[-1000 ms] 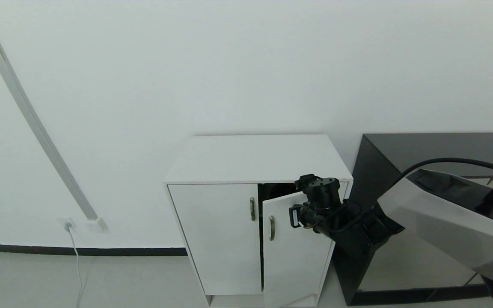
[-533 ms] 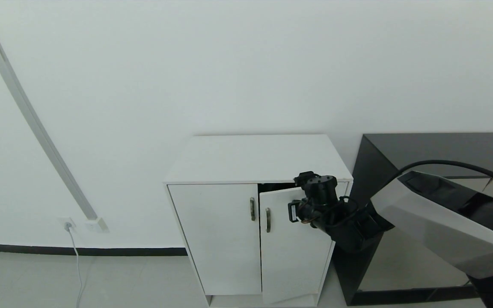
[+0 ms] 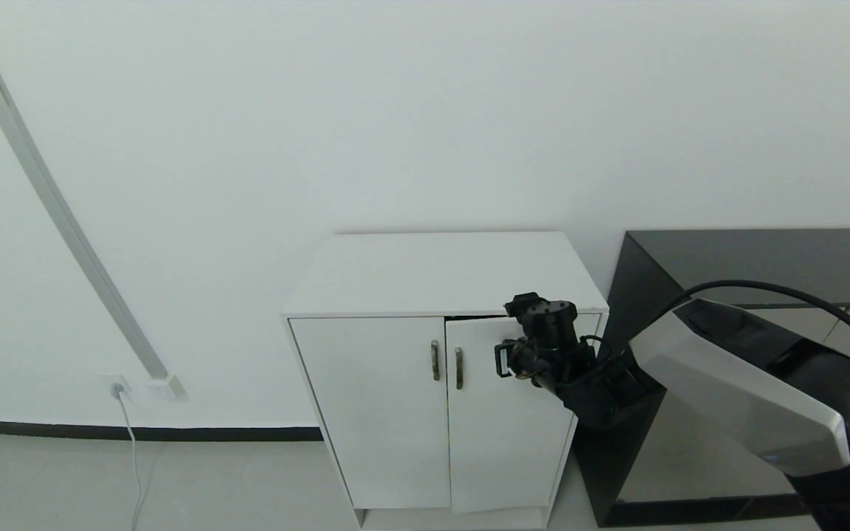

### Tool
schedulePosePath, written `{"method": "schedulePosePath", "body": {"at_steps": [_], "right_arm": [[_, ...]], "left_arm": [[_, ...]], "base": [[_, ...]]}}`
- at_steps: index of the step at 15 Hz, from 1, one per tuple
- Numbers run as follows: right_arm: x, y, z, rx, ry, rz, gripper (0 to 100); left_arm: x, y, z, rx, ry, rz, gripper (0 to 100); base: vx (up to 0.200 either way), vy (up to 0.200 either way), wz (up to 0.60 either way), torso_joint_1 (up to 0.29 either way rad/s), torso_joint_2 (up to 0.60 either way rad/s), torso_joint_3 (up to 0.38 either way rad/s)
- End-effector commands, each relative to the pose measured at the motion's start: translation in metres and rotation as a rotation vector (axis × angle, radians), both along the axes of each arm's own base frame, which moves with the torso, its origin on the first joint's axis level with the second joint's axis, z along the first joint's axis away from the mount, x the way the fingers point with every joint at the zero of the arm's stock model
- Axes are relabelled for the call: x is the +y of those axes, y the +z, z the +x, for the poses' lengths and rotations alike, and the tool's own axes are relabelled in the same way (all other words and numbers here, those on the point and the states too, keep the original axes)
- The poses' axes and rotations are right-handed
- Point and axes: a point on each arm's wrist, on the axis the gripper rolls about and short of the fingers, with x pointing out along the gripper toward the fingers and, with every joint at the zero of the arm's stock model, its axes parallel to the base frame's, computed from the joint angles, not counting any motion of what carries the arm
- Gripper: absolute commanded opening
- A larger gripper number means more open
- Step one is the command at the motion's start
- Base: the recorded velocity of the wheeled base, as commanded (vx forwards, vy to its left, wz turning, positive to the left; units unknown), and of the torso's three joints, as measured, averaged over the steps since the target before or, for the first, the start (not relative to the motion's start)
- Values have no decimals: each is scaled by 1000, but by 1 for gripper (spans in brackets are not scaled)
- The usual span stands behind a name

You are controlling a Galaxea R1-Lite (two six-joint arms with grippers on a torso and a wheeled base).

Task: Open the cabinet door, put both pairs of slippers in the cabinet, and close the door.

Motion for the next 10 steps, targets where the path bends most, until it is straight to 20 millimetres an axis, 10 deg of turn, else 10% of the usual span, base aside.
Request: {"method": "schedulePosePath", "body": {"at_steps": [1,10], "right_arm": [[0,-3,2,0,-2,0,0],[-2,-7,8,-6,-6,-14,0]], "left_arm": [[0,0,0,0,0,0,0],[0,0,0,2,0,0,0]], "base": [[0,0,0,0,0,0],[0,0,0,0,0,0]]}}
